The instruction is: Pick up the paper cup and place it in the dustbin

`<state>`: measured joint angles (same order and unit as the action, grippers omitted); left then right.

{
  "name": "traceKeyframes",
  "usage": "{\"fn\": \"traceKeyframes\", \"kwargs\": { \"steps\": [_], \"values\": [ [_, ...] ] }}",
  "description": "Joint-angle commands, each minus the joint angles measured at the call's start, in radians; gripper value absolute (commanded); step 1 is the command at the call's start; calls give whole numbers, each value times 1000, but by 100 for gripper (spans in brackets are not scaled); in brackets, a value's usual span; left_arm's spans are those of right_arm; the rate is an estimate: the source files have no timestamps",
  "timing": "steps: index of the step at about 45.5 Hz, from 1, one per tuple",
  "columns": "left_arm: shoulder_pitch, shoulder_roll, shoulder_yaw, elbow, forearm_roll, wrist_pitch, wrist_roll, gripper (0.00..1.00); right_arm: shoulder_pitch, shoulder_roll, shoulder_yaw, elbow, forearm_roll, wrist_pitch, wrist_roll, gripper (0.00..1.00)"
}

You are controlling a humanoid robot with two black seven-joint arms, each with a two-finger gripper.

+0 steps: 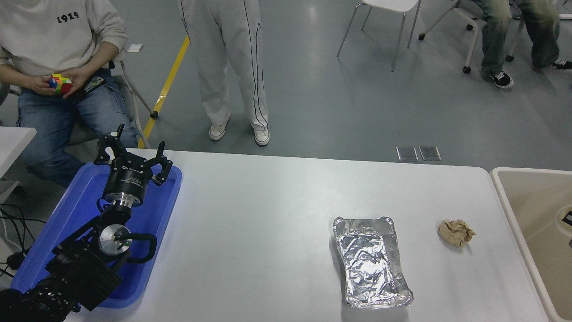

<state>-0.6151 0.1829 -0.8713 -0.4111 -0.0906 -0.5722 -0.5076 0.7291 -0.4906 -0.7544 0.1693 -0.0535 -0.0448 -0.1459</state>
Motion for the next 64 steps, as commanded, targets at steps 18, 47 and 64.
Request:
{"fn": "traceKeyframes", "kwargs": {
  "steps": [18,47,64],
  "values": [
    [0,0,0,0,0,0,0,100,-34,-6,69,-27,-11,-96,2,84],
    [0,0,0,0,0,0,0,100,99,-156,79,203,-19,-116,2,100],
    [-2,0,0,0,0,0,1,100,364,-290,-62,647,-163,-101,0,100]
  ]
}}
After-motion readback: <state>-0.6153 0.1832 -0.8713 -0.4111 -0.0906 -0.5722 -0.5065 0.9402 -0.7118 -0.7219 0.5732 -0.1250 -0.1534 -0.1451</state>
